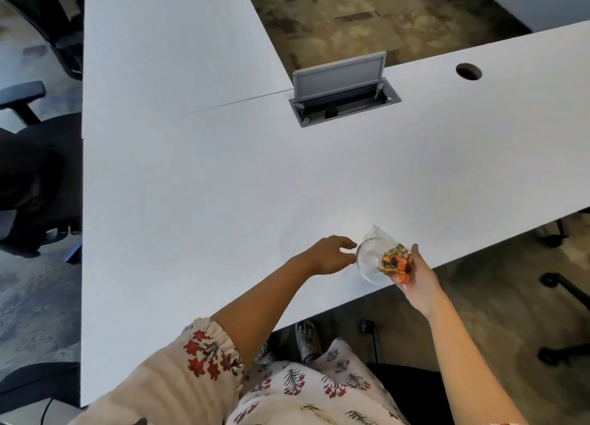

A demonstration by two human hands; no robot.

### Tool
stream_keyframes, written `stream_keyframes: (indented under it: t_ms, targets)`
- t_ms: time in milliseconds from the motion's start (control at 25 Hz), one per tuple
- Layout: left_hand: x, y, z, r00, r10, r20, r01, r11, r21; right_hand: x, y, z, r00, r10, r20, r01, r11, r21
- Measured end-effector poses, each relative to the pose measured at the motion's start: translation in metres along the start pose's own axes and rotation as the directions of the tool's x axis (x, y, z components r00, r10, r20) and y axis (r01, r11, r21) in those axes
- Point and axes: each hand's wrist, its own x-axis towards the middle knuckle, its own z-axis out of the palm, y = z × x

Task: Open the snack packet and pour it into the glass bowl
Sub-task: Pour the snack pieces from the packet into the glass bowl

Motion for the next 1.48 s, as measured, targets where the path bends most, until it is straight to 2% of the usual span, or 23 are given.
stream_keyframes:
  t_ms: [160, 320, 520, 920, 1120, 1400, 1480]
  targets:
    - [0.012, -0.006, 0.026, 0.990, 0.062, 0.129, -0.096, 0.955, 0.282, 0.004, -0.003, -0.015, 0.991, -0.072, -0.114, 0.052, 0.983, -0.174]
    - [0.019, -0.009, 0.037, 0.970, 0.084, 0.227, -0.197, 0.816, 0.543, 0.015, 0.004, -0.021, 0.971, -0.180, -0.159, 0.108, 0.919, -0.378]
    - [0.026, -0.017, 0.045, 0.962, 0.042, 0.268, -0.209, 0.746, 0.633, 0.017, 0.008, -0.018, 0.951, -0.276, -0.143, 0.171, 0.850, -0.499]
    - [0.032, -0.025, 0.052, 0.966, 0.031, 0.256, -0.204, 0.700, 0.685, 0.014, 0.008, -0.010, 0.913, -0.368, -0.174, 0.191, 0.765, -0.615]
    - [0.032, -0.026, 0.054, 0.970, 0.033, 0.240, -0.195, 0.699, 0.688, -0.003, -0.002, 0.000, 0.856, -0.505, -0.111, 0.213, 0.541, -0.814]
    - [0.031, -0.027, 0.054, 0.970, 0.055, 0.239, -0.208, 0.700, 0.683, -0.004, -0.011, 0.006, 0.795, -0.604, 0.058, 0.200, 0.171, -0.965]
    - [0.031, -0.028, 0.054, 0.971, 0.064, 0.229, -0.204, 0.717, 0.666, -0.006, -0.016, 0.007, 0.776, -0.628, 0.059, 0.187, 0.140, -0.972]
